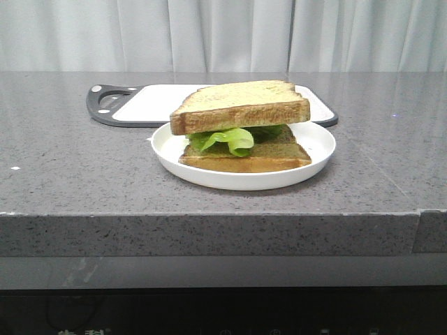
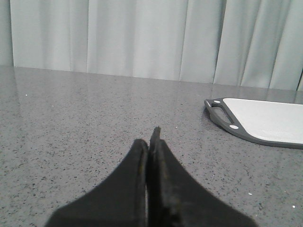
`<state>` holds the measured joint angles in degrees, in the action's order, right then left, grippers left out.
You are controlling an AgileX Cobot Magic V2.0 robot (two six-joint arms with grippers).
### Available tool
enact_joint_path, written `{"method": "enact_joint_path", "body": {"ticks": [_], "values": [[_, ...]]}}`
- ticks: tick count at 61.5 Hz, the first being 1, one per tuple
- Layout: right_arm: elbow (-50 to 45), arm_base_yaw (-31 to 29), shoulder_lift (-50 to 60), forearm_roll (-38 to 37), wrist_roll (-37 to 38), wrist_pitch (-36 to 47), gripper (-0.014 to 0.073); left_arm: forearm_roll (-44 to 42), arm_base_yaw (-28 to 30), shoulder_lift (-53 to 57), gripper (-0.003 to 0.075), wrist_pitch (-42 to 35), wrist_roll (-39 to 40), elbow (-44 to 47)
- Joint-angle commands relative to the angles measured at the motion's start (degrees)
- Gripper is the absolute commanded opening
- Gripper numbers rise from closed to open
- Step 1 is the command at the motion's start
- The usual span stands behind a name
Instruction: Left arm grabs bread, right arm adds lettuce
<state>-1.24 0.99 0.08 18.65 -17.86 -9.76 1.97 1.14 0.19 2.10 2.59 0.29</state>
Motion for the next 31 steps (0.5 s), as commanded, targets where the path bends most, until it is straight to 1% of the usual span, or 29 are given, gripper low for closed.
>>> {"method": "enact_joint_path", "body": {"ticks": [1, 31], "values": [[-0.12, -0.35, 1.82, 0.92, -0.52, 5.52, -0.0118, 0.07, -0.40, 1.06, -0.0020, -5.03, 0.28, 0.26], [-0.12, -0.29, 1.69, 1.45, -0.52, 7.50, -0.0118, 0.07, -0.40, 1.06, -0.0020, -5.03, 0.28, 0.26]]}}
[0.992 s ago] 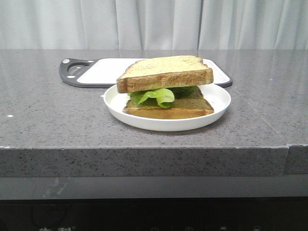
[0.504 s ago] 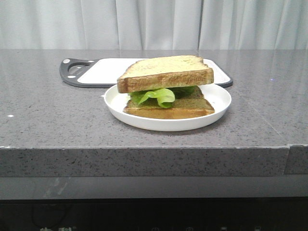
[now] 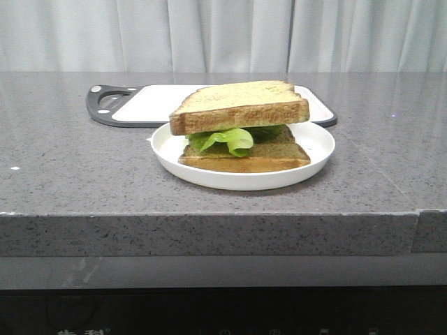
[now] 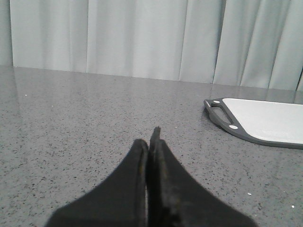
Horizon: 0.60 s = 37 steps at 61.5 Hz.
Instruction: Left arm grabs bread, right arm adds lettuce
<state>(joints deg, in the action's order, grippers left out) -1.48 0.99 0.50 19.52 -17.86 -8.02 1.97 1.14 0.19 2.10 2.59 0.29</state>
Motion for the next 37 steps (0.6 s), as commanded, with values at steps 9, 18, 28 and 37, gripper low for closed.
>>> {"method": "enact_joint_path", "body": {"ticks": [9, 18, 28, 37], "values": [[0.11, -0.12, 1.33, -4.19, 6.24, 7.04, -0.0118, 0.07, -0.40, 1.06, -0.0020, -5.03, 0.28, 0.26], [0.11, -0.12, 1.33, -15.88, 22.31, 8.39, -0.0118, 0.07, -0.40, 1.06, -0.0020, -5.03, 0.28, 0.26], [0.11, -0.12, 1.33, -18.26, 25.55, 9.25, -0.0118, 0.07, -0.40, 1.06, -0.0020, -5.03, 0.28, 0.26], [0.11, -0.12, 1.33, -18.50, 25.51, 9.25, -0.0118, 0.07, -0.40, 1.06, -0.0020, -5.03, 0.28, 0.26]]}}
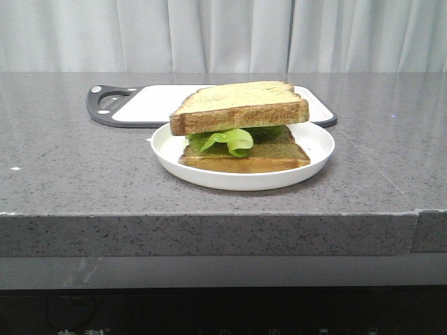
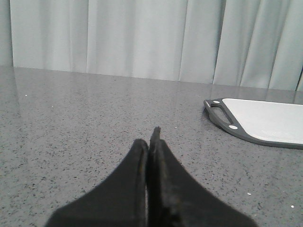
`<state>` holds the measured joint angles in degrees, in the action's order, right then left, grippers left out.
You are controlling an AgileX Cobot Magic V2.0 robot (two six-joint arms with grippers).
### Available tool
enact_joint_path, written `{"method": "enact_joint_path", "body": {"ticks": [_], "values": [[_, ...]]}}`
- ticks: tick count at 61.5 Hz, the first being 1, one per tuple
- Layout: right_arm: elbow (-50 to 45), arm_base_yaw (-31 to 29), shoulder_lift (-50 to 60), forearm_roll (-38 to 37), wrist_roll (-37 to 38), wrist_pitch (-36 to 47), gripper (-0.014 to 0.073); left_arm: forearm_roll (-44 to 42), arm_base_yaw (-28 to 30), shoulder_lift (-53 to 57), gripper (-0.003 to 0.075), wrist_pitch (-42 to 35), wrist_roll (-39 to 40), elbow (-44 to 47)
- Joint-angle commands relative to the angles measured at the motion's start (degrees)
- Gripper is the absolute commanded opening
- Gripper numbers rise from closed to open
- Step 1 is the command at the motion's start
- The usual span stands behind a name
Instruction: Left arm grabs bread, right arm adds lettuce
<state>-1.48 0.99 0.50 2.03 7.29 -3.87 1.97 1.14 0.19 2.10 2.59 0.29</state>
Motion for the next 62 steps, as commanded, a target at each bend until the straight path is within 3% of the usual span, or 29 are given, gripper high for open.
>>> {"method": "enact_joint_path", "body": {"ticks": [1, 62], "values": [[0.11, -0.12, 1.33, -1.02, 0.36, 5.11, -0.0118, 0.07, -0.40, 1.06, -0.0020, -5.03, 0.28, 0.26], [0.11, -0.12, 1.28, -1.12, 0.36, 7.09, -0.0118, 0.07, -0.40, 1.06, -0.0020, -5.03, 0.28, 0.26]]}}
